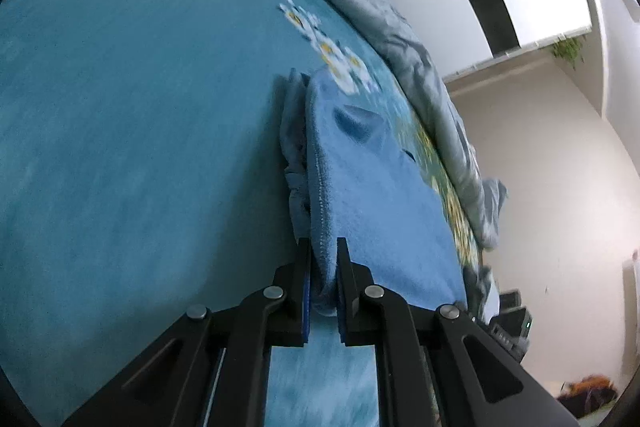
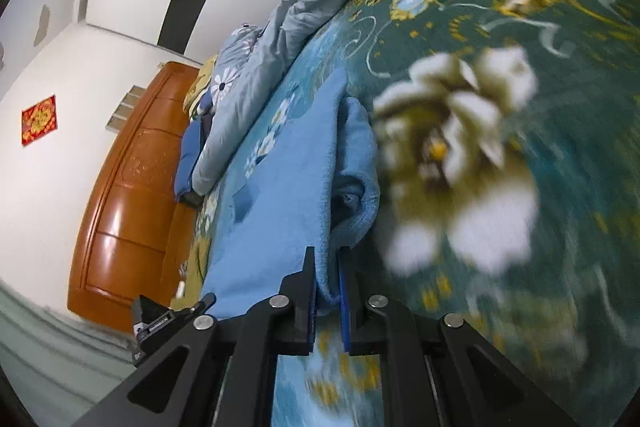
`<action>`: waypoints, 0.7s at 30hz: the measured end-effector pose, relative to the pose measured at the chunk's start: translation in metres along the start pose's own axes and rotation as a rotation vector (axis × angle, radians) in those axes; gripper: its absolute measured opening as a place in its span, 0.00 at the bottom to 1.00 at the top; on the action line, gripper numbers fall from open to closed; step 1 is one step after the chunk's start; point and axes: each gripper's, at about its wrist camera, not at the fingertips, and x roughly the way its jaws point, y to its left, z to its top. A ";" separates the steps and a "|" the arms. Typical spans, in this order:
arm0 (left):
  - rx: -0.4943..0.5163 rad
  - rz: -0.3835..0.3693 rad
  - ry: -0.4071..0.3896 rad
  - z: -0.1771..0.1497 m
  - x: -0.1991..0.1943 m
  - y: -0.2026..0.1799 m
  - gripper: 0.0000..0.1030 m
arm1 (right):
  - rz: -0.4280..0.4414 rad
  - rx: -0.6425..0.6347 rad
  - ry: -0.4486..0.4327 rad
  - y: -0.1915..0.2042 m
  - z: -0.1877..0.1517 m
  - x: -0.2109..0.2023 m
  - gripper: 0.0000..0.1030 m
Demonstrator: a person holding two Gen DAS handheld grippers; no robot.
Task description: Fold clothes
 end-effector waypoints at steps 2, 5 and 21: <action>0.012 -0.001 0.011 -0.016 -0.008 0.004 0.10 | 0.010 0.014 -0.001 -0.005 -0.019 -0.013 0.09; 0.046 0.013 0.021 -0.034 -0.014 0.009 0.10 | 0.019 0.031 0.000 -0.012 -0.043 -0.027 0.09; 0.238 0.137 0.026 -0.040 -0.021 0.001 0.33 | -0.165 -0.112 -0.065 0.002 -0.065 -0.034 0.25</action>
